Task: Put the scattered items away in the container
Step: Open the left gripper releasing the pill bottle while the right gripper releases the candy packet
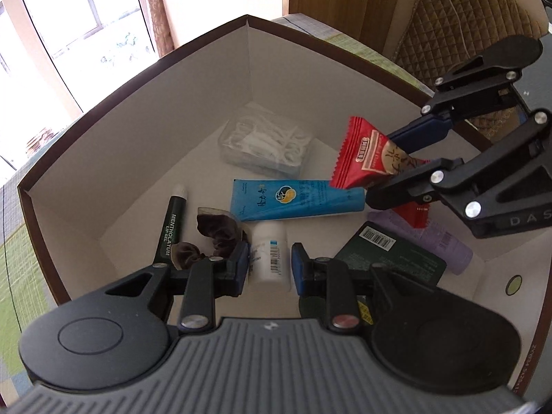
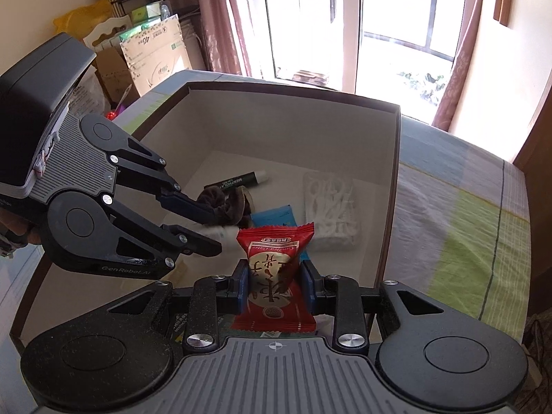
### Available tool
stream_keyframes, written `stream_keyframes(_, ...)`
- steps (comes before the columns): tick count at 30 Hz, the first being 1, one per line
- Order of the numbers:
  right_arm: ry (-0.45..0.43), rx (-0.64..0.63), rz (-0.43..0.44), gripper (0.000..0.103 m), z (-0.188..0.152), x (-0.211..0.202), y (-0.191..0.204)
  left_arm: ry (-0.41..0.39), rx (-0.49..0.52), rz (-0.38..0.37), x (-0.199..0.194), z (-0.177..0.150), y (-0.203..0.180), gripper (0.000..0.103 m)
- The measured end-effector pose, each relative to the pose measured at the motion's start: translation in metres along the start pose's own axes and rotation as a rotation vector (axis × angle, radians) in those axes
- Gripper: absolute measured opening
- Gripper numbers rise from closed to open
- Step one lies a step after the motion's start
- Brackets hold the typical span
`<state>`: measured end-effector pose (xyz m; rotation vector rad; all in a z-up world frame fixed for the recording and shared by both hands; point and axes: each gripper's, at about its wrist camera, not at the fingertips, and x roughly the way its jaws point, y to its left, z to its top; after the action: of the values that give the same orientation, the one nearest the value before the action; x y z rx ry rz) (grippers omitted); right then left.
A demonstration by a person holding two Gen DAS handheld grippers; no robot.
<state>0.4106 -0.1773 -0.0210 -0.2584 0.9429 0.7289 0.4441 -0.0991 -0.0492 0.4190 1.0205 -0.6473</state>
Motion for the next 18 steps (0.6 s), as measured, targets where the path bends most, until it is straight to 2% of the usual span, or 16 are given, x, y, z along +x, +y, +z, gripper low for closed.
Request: stream_keyframes(18, 0.037, -0.153, -0.001, 0.034, 0.002, 0.015, 0.018, 0.000, 0.003, 0.034, -0.012, -0.006, 0.004, 0.023)
